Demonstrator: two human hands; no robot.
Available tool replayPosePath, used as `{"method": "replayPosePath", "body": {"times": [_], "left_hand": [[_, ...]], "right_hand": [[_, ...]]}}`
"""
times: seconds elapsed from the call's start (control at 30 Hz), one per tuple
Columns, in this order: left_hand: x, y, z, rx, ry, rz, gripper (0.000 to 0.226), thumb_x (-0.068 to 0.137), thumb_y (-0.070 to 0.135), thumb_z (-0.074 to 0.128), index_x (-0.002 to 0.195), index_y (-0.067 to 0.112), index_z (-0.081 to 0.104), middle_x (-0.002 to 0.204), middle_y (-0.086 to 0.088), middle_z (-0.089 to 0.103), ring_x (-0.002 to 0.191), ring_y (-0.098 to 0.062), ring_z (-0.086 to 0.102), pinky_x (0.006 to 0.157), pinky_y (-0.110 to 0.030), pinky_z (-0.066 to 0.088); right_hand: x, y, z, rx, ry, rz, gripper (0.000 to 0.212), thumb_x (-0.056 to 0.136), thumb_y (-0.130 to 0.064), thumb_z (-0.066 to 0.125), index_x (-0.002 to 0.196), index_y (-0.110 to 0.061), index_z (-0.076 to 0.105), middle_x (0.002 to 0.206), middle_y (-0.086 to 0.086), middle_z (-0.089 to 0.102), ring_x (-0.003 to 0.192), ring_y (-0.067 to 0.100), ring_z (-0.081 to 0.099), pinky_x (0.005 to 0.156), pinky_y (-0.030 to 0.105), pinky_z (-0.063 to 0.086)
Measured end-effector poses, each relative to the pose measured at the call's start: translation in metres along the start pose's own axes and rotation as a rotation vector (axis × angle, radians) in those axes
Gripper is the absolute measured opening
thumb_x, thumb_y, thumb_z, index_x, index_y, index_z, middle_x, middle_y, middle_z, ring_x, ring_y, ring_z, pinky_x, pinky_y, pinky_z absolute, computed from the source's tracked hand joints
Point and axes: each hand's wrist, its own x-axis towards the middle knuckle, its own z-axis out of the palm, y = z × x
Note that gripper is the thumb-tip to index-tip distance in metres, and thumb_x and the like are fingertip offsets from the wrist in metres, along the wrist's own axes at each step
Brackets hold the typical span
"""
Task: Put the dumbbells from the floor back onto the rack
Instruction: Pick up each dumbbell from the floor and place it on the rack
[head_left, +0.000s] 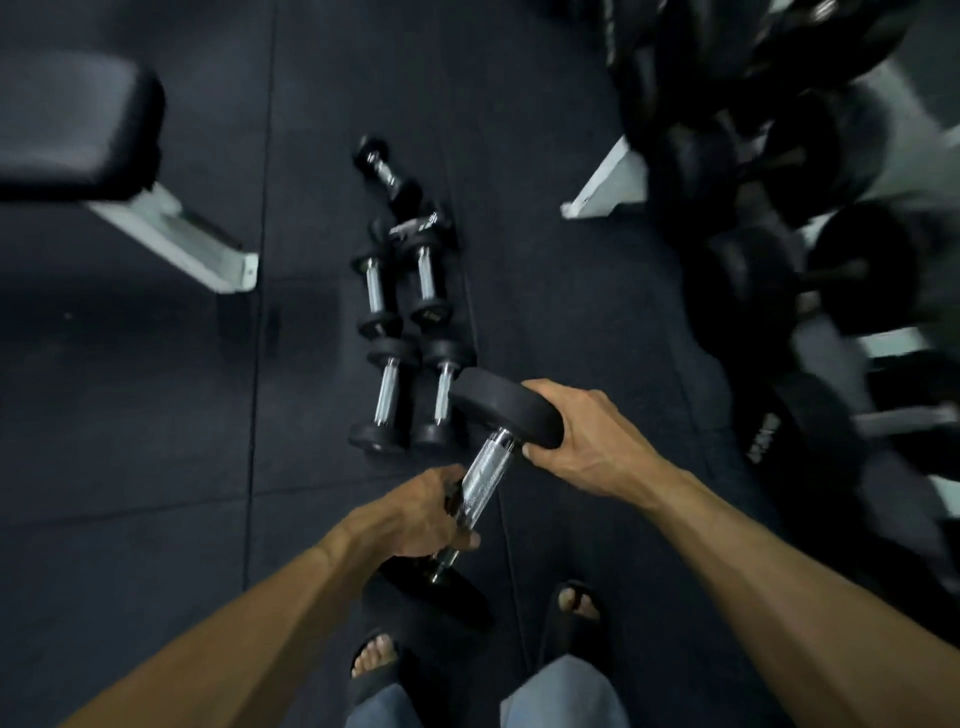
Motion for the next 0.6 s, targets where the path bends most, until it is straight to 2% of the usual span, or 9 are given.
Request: {"method": "replayPosePath", "body": {"times": [0.1, 0.13, 0.23, 0.33, 0.47, 0.6], "left_hand": [[-0.041, 0.079, -0.012, -0.01, -0.004, 0.071, 0.034, 0.078, 0.004, 0.076, 0.099, 0.019, 0.054, 0.074, 0.011, 0.057, 0.073, -0.007, 0.06, 0.066, -0.011, 0.048], [-0.053, 0.105, -0.014, 0.006, 0.001, 0.095, 0.034, 0.079, 0.003, 0.075, 0.102, 0.016, 0.054, 0.073, 0.012, 0.055, 0.067, -0.002, 0.055, 0.062, -0.009, 0.045], [-0.078, 0.178, -0.011, 0.105, 0.019, 0.168, 0.036, 0.077, 0.008, 0.078, 0.105, 0.011, 0.056, 0.075, 0.006, 0.053, 0.065, -0.006, 0.05, 0.067, -0.021, 0.049], [-0.091, 0.247, 0.006, 0.171, 0.017, 0.215, 0.037, 0.074, 0.013, 0.081, 0.1, 0.022, 0.056, 0.073, 0.009, 0.055, 0.064, -0.004, 0.052, 0.06, -0.016, 0.046], [-0.091, 0.337, 0.051, 0.257, 0.001, 0.267, 0.049, 0.06, 0.032, 0.082, 0.1, 0.019, 0.058, 0.082, 0.004, 0.062, 0.076, -0.011, 0.06, 0.076, -0.038, 0.057], [-0.089, 0.423, 0.12, 0.325, -0.045, 0.343, 0.043, 0.073, 0.022, 0.08, 0.108, 0.02, 0.055, 0.093, 0.004, 0.062, 0.084, -0.01, 0.059, 0.077, -0.03, 0.053]], "right_hand": [[-0.042, -0.028, -0.075, -0.026, 0.066, 0.008, 0.053, 0.076, -0.019, 0.072, 0.124, -0.037, 0.055, 0.101, -0.013, 0.069, 0.093, 0.01, 0.065, 0.084, 0.037, 0.054], [-0.056, -0.035, -0.099, -0.031, 0.088, 0.013, 0.054, 0.076, -0.019, 0.072, 0.125, -0.037, 0.055, 0.102, -0.013, 0.069, 0.095, 0.01, 0.065, 0.086, 0.036, 0.054], [-0.102, -0.043, -0.166, -0.044, 0.174, 0.006, 0.056, 0.073, -0.022, 0.073, 0.125, -0.035, 0.056, 0.103, -0.011, 0.071, 0.098, 0.013, 0.066, 0.088, 0.036, 0.053], [-0.153, -0.033, -0.225, -0.066, 0.243, 0.015, 0.056, 0.072, -0.023, 0.072, 0.125, -0.034, 0.056, 0.102, -0.01, 0.072, 0.097, 0.013, 0.067, 0.086, 0.033, 0.053], [-0.22, 0.004, -0.295, -0.067, 0.314, 0.04, 0.055, 0.073, -0.024, 0.073, 0.125, -0.034, 0.057, 0.102, -0.011, 0.071, 0.094, 0.01, 0.068, 0.084, 0.031, 0.054], [-0.292, 0.056, -0.355, -0.112, 0.383, 0.111, 0.057, 0.074, -0.028, 0.074, 0.127, -0.035, 0.055, 0.108, -0.011, 0.07, 0.099, 0.012, 0.066, 0.087, 0.034, 0.053]]}}
